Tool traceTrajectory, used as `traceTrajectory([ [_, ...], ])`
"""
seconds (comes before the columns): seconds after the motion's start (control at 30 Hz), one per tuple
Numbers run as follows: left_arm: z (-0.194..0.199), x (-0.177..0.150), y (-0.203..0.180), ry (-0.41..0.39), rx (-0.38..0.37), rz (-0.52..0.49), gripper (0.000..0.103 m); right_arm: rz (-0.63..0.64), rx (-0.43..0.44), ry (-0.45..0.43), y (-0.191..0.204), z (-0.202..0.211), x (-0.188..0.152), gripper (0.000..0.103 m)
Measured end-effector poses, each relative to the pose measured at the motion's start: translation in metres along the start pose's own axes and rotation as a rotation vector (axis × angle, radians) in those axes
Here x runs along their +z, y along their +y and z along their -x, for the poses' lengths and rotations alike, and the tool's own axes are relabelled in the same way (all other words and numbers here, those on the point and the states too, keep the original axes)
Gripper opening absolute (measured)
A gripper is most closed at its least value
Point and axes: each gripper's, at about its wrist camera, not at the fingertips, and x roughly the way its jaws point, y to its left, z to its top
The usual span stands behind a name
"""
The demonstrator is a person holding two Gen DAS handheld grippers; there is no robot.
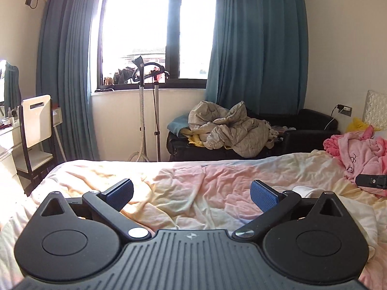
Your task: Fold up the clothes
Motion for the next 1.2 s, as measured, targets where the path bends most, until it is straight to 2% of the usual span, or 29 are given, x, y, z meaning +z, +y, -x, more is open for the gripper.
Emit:
traceTrajectory([
  [0.2,0.023,-0.014,0.027,-0.011,0.073,0.006,0.103,0.086,0.078,-0.021,0.074,-0.012,-0.014,0.054],
  [0.4,0.027,-0.037,0.038,-0.031,0.143,-0.005,0.103,0.142,0.125,-0.042,0.112,-0.026,-0.037,0.056],
  [0.57,0.019,-0.051,0.045,-0.021,0.149,0.014,0.103,0.171,0.131,-0.038,0.121,-0.043,-0.057,0.057],
  [0.93,0.006,-0.07,0.057,-0.023,0.169,0.052,0.103,0.213,0.06,-0.018,0.118,-0.067,-0.091,0.057],
  [1.1,0.003,-0.075,0.06,-0.008,0.168,0.061,0.103,0.206,0.039,-0.015,0.12,-0.071,-0.096,0.061],
  [1.2,0.004,-0.077,0.061,-0.007,0.181,0.071,0.103,0.216,0.028,-0.025,0.121,-0.069,-0.098,0.07],
])
